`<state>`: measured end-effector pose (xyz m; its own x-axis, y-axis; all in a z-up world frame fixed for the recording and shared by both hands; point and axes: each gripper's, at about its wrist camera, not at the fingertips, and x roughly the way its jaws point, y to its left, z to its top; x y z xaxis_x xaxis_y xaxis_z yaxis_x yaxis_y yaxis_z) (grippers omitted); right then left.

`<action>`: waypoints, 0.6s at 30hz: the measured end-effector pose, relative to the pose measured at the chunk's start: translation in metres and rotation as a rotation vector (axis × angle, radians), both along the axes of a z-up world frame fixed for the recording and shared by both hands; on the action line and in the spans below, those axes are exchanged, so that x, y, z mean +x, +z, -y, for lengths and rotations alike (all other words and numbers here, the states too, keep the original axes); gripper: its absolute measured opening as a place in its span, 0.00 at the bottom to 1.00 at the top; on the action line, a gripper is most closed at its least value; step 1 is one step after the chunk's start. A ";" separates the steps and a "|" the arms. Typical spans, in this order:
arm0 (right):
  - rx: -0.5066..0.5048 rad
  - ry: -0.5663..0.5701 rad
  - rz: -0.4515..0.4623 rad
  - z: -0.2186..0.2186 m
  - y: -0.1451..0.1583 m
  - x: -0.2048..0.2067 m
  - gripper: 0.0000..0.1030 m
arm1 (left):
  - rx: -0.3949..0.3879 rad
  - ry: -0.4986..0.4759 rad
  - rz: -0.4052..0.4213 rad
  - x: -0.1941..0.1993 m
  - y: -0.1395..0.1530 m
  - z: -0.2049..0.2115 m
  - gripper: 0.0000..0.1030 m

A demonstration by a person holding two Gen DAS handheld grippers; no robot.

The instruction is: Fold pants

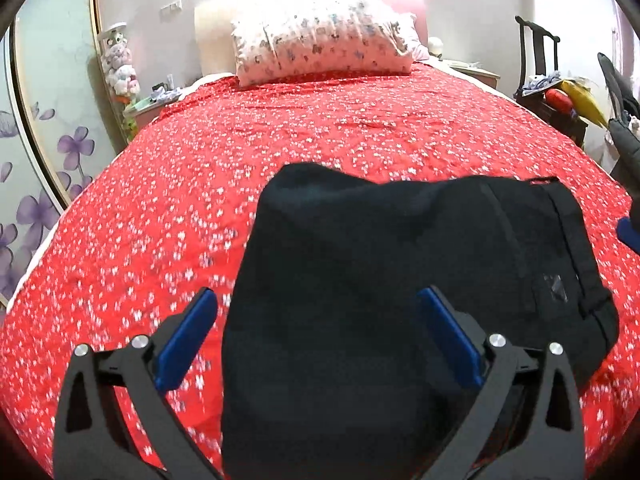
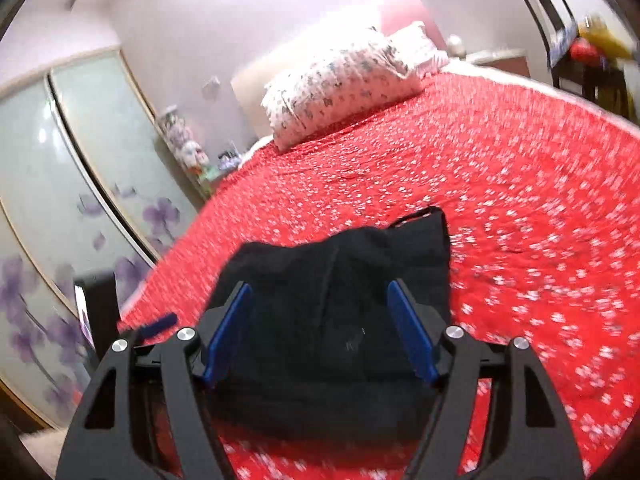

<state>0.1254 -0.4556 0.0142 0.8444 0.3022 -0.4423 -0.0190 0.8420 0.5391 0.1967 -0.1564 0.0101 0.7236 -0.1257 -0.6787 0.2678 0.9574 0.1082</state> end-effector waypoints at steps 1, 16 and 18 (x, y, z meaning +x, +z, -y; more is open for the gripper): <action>0.022 0.001 -0.014 0.005 -0.003 0.006 0.71 | 0.006 -0.001 0.001 0.005 0.001 0.003 0.98; 0.054 0.035 -0.333 0.008 -0.061 0.071 0.85 | -0.174 0.052 -0.394 0.099 -0.042 -0.010 0.98; 0.065 0.035 -0.335 0.009 -0.058 0.069 0.86 | -0.162 0.043 -0.365 0.092 -0.035 -0.010 0.98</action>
